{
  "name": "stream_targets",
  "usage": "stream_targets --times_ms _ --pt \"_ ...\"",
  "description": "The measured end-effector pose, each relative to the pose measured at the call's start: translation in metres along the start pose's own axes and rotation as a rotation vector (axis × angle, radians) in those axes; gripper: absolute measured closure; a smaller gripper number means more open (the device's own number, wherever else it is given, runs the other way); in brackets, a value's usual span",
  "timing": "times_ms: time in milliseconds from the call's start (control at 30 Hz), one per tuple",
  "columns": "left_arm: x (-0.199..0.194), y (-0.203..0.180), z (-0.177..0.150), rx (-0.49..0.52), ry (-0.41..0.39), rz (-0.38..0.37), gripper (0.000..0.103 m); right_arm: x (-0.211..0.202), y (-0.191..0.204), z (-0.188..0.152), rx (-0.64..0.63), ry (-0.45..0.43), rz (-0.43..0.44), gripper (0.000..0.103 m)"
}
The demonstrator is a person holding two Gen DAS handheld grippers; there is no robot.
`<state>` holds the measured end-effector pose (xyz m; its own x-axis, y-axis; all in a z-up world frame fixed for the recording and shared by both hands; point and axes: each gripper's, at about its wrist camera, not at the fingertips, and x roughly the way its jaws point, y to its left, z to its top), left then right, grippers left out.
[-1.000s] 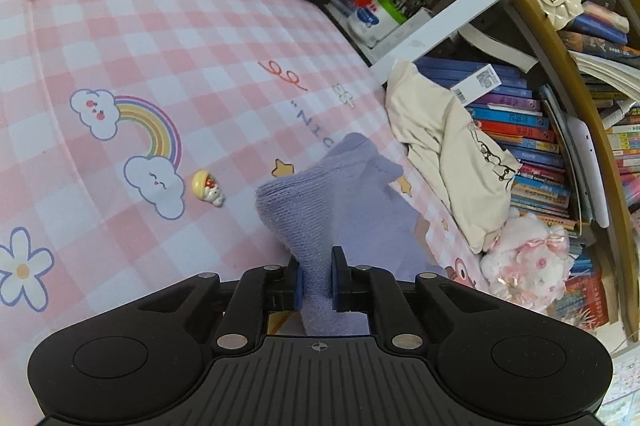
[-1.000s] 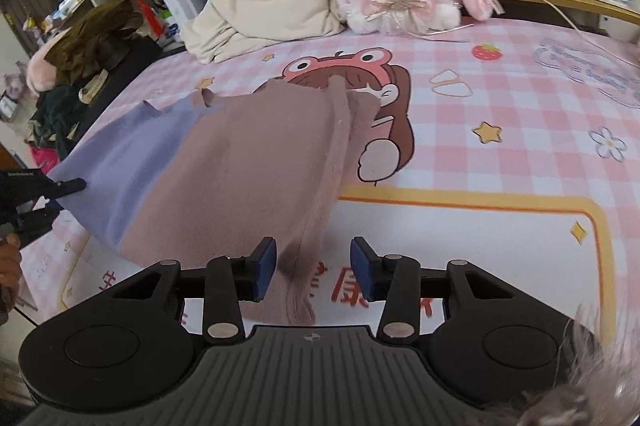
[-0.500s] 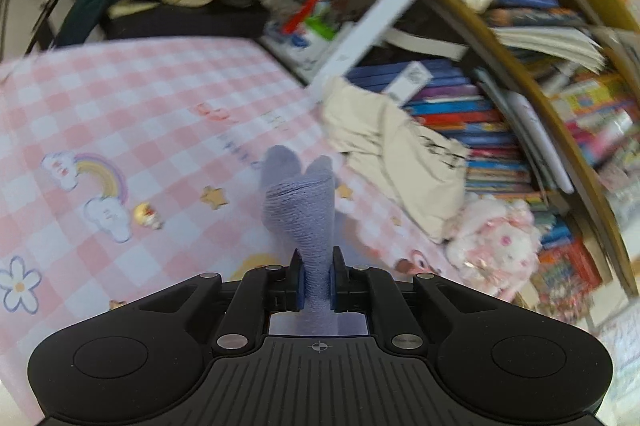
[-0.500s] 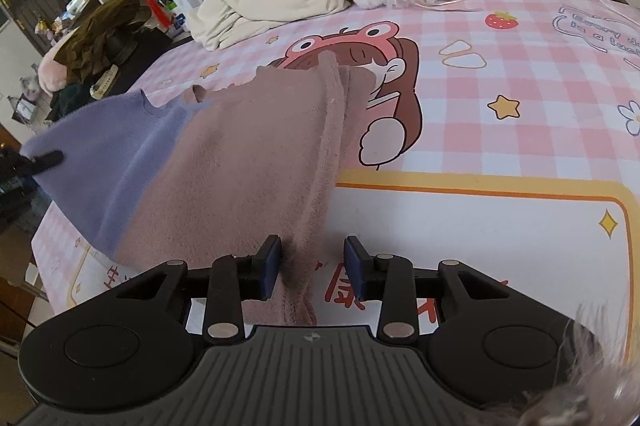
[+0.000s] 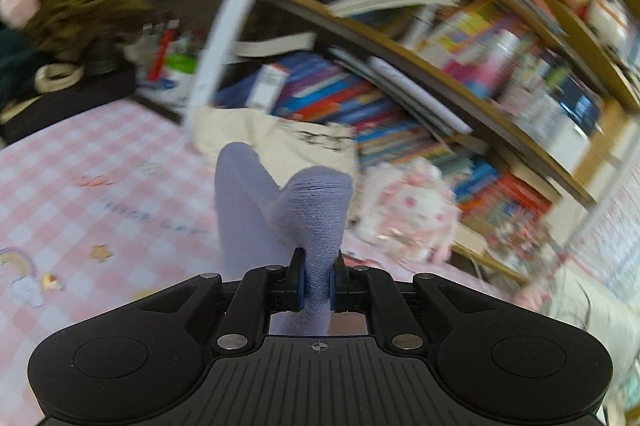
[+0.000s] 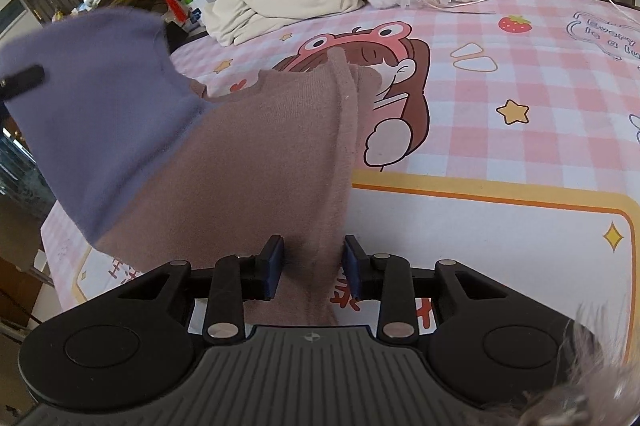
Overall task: Fold clothes
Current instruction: 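Lift the hem with both grippers and fold it over toward the collar end, then lower the folded hem onto the sweater with both grippers and release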
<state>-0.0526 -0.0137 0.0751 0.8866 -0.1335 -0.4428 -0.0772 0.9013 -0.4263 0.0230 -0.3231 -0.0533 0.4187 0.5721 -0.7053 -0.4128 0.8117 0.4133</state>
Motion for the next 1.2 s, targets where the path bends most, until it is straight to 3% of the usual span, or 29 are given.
stream_targets --times_ms 67,233,400,533,733,800,900,1033,1100,1133,1200 --pt "0.003 -0.017 -0.004 0.051 0.017 -0.014 0.094 0.000 -0.001 0.000 0.003 -0.001 0.004 0.072" --pt "0.023 -0.074 -0.038 0.312 0.121 -0.004 0.091 0.000 -0.003 0.001 0.013 -0.004 0.014 0.072" --pt "0.071 -0.115 -0.105 0.599 0.386 0.057 0.080 -0.001 -0.008 0.000 0.035 0.003 0.057 0.072" --pt "0.083 -0.122 -0.140 0.759 0.412 0.081 0.076 -0.003 -0.011 -0.001 0.051 0.004 0.076 0.072" --pt "0.072 -0.115 -0.137 0.718 0.380 0.061 0.069 -0.006 -0.015 -0.003 0.065 0.006 0.094 0.072" --pt "0.066 -0.119 -0.133 0.706 0.338 0.024 0.067 -0.006 -0.015 -0.003 0.064 0.006 0.094 0.072" --pt "0.056 -0.123 -0.128 0.697 0.281 -0.040 0.067 -0.006 -0.015 -0.003 0.063 0.007 0.097 0.072" --pt "0.057 -0.119 -0.131 0.659 0.269 -0.041 0.068 -0.006 -0.016 -0.003 0.063 0.008 0.099 0.072" --pt "0.055 -0.120 -0.131 0.644 0.243 -0.042 0.077 -0.007 -0.016 -0.003 0.064 0.009 0.100 0.072" --pt "0.052 -0.121 -0.131 0.635 0.220 -0.044 0.089 -0.007 -0.016 -0.003 0.066 0.008 0.100 0.072" --pt "0.040 -0.121 -0.124 0.583 0.131 -0.050 0.094 -0.007 -0.016 -0.004 0.071 0.008 0.103 0.072"
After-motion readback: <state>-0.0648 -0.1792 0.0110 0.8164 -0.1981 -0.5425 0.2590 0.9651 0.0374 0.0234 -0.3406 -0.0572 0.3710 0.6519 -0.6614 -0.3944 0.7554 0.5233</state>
